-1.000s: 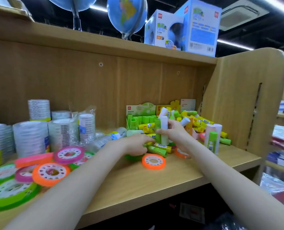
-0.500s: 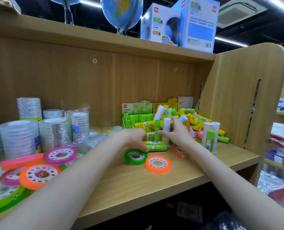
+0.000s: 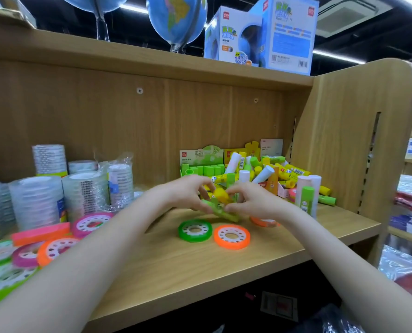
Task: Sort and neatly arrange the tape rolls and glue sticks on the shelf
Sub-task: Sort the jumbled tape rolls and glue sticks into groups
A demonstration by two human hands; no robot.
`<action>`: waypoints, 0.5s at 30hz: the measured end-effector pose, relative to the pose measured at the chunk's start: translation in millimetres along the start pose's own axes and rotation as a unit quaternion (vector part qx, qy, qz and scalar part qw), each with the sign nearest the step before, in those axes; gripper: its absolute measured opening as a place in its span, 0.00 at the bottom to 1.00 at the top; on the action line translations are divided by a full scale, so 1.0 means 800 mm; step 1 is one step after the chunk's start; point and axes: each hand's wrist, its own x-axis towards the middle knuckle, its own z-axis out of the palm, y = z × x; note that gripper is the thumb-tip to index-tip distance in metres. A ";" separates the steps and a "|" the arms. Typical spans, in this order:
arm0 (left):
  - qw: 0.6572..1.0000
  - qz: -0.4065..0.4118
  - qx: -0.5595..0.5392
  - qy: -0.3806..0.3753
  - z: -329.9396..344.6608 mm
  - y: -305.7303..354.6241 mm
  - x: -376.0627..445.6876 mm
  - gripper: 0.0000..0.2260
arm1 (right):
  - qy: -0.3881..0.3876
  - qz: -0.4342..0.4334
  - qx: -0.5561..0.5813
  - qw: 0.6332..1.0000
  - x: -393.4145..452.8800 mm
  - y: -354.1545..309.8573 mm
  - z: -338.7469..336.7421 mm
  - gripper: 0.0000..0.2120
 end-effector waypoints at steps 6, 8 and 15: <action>0.992 -0.009 0.047 0.119 -0.022 0.006 -0.003 0.11 | 0.085 0.069 0.103 0.989 0.009 -0.001 0.011 0.08; 0.989 -0.008 0.057 0.134 -0.013 0.010 0.004 0.13 | 0.077 0.078 0.070 0.992 0.014 -0.004 0.019 0.06; 0.980 -0.020 -0.022 0.199 0.003 0.015 0.025 0.17 | 0.109 0.122 0.062 0.985 0.016 -0.003 0.035 0.11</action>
